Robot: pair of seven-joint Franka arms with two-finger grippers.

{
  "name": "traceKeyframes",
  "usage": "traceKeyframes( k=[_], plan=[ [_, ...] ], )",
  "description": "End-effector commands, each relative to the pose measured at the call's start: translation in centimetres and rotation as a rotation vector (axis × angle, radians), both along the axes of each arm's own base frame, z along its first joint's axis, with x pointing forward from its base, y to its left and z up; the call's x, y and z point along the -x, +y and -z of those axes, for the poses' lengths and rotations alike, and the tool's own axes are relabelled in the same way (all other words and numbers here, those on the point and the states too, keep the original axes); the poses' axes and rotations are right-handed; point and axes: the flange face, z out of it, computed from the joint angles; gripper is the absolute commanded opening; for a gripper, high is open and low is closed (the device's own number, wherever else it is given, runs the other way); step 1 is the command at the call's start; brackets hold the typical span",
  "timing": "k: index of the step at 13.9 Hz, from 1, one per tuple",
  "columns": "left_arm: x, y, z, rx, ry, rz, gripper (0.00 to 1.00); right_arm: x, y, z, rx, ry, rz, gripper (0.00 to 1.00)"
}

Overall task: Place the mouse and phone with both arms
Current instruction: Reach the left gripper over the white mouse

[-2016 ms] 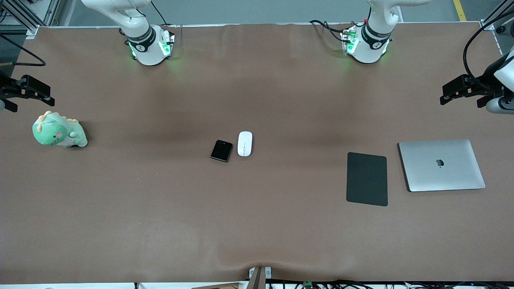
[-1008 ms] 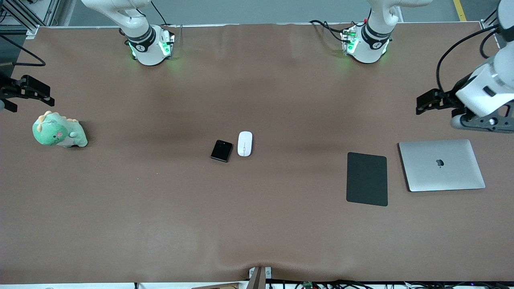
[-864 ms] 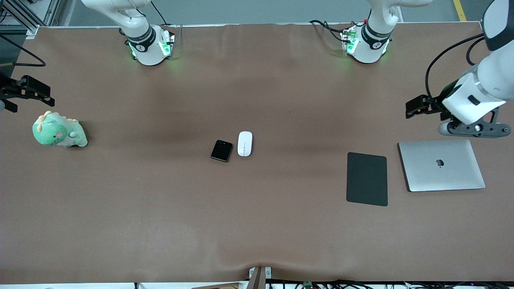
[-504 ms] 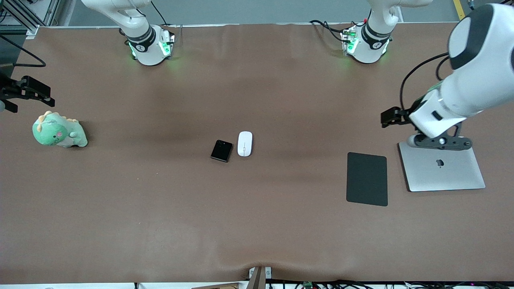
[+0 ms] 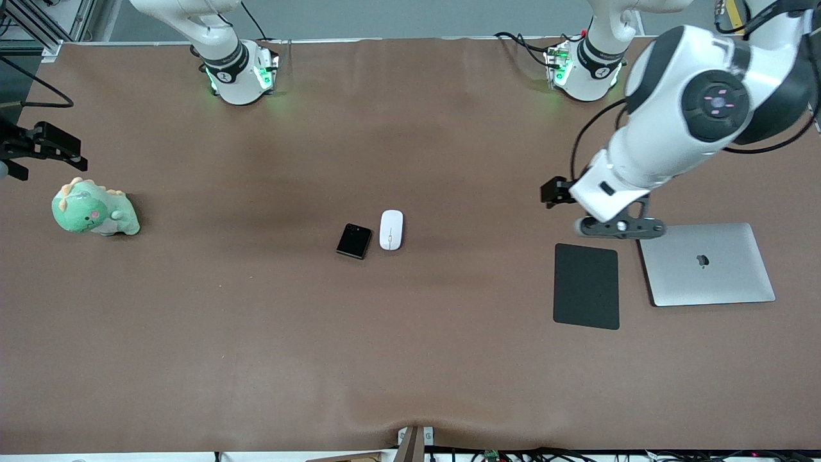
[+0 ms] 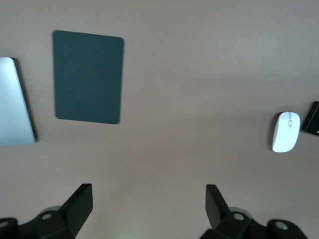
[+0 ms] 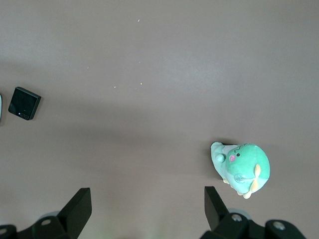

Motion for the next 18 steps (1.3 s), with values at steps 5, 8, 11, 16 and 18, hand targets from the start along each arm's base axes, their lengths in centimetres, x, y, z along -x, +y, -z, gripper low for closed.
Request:
traceKeyframes(
  k=[5,8,11,16,18],
  plan=[
    [1.2,-10.1,6.7,-0.041,-0.011,-0.050,1.00,-0.4,-0.4,0.3,0.007,-0.003,-0.001,1.00],
    [1.8,-13.9,9.7,-0.064,0.004,-0.068,1.00,-1.1,-0.6,0.9,0.011,-0.007,0.002,1.00],
    [3.1,-18.4,12.2,-0.058,-0.011,-0.024,1.00,-2.9,-0.7,1.1,0.021,-0.022,0.006,1.00],
    [5.6,-24.6,18.2,-0.054,-0.095,-0.063,1.00,-4.6,-1.5,2.2,0.026,-0.062,0.023,1.00],
    [6.4,-26.5,20.1,-0.069,-0.148,-0.073,1.00,-4.9,-2.6,2.6,-0.002,-0.071,0.047,1.00]
  ],
)
